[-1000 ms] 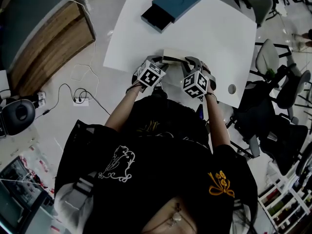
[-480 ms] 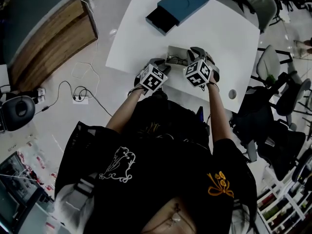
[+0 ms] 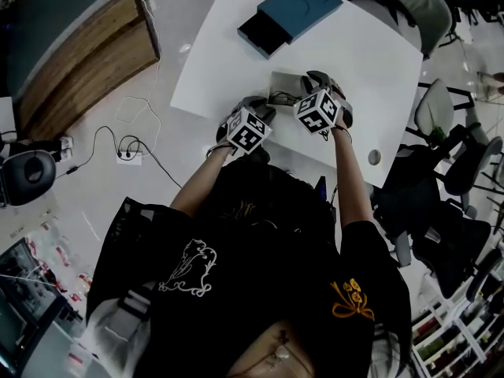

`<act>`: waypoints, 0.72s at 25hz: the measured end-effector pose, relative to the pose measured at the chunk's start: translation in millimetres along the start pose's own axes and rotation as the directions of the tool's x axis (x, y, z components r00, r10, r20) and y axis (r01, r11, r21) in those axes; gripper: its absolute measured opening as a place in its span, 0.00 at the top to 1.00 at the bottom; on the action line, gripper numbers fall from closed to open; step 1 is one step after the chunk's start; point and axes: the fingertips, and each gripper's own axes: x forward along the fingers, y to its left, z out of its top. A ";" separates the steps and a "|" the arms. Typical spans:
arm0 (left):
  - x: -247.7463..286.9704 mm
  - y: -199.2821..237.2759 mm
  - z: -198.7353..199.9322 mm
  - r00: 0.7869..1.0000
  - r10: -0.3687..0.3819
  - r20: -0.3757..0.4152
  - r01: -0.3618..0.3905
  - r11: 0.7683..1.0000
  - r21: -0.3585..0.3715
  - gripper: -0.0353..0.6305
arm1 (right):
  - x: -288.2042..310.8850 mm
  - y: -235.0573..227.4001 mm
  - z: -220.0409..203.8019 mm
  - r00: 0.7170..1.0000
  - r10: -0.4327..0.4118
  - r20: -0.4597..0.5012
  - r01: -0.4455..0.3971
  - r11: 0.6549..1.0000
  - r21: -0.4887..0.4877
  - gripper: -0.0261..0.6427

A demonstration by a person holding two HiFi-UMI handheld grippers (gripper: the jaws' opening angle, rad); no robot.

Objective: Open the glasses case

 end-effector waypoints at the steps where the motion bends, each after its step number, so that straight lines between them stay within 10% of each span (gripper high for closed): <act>1: 0.1 -0.6 0.7 1.000 0.002 0.001 -0.002 1.000 0.002 0.70 | -1.4 -0.6 -0.6 1.000 0.006 0.007 -0.006 1.000 0.014 0.86; 18: -50.0 -31.8 -2.1 0.999 -0.024 0.039 0.028 0.993 -0.112 0.70 | -101.1 19.5 -5.8 0.970 0.060 0.234 -0.133 0.941 0.310 0.74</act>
